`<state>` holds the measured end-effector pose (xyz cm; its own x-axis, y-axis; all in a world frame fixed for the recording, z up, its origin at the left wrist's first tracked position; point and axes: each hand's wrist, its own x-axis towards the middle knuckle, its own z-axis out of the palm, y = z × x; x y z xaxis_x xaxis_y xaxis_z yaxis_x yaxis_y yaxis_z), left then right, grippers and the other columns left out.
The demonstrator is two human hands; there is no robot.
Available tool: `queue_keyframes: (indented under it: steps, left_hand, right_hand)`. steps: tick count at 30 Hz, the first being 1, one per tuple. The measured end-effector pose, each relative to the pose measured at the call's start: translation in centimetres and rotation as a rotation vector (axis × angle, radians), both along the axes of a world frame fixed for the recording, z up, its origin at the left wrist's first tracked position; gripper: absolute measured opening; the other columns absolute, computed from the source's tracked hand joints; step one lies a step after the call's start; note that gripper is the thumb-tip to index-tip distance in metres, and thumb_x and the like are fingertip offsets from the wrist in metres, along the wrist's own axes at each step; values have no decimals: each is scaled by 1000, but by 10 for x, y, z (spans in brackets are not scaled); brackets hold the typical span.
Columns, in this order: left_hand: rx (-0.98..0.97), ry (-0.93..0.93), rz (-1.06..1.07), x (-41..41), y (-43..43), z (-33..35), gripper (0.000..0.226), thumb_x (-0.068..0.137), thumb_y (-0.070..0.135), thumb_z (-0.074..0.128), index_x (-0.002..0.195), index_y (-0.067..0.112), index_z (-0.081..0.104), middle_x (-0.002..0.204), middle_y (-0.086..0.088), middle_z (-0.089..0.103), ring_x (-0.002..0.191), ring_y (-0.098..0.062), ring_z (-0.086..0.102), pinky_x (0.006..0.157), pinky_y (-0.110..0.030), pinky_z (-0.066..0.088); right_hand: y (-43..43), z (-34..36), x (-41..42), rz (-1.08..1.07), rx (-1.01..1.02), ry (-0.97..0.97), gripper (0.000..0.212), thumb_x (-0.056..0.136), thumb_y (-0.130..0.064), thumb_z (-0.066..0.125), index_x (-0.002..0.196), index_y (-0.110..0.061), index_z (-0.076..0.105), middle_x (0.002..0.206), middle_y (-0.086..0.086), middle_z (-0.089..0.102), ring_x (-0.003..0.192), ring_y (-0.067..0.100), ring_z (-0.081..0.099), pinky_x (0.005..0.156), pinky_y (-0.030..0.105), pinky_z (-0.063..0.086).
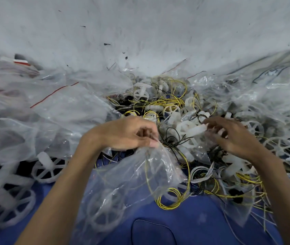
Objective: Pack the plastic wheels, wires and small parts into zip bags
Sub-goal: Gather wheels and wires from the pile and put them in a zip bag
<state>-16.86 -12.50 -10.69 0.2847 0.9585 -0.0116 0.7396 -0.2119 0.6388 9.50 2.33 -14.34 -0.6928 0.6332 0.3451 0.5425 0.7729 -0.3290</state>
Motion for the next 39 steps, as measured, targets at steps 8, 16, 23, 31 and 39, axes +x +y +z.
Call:
queue_keyframes:
  steps: [8,16,23,31,39]
  left_hand:
    - [157,-167,-14,1,5,-8,17,82,43,58,82,25,58,116,11,50,117,-4,44,102,-32,34]
    - [110,-418,-30,1,1,-9,8,83,25,60,75,26,57,69,14,51,67,-6,46,65,-16,38]
    - [149,-588,-83,8,2,-12,6,79,32,60,74,35,61,73,7,52,71,-16,44,66,-25,36]
    - [156,-614,-104,16,3,-12,11,82,17,62,75,25,60,79,7,51,78,-13,46,72,-23,37]
    - [189,-643,-118,21,1,-10,9,77,26,61,76,18,58,79,6,47,78,-20,41,72,-30,33]
  right_hand:
    - [-6,-8,-16,-8,96,42,40,83,-37,57,102,-3,67,99,3,55,92,22,52,78,28,33]
    - [-12,6,-15,-72,-233,551,13,95,-36,48,98,-33,59,86,-10,67,89,13,62,73,26,48]
    - [-29,26,-23,123,-885,1134,25,101,-21,32,106,-3,49,117,13,63,109,21,62,84,39,55]
    - [-59,18,-54,420,-1633,1203,25,79,-26,57,90,-6,66,102,19,63,89,30,64,69,37,57]
    - [-70,11,-62,378,-1673,760,34,73,-23,69,98,-1,69,100,20,67,88,34,66,80,57,50]
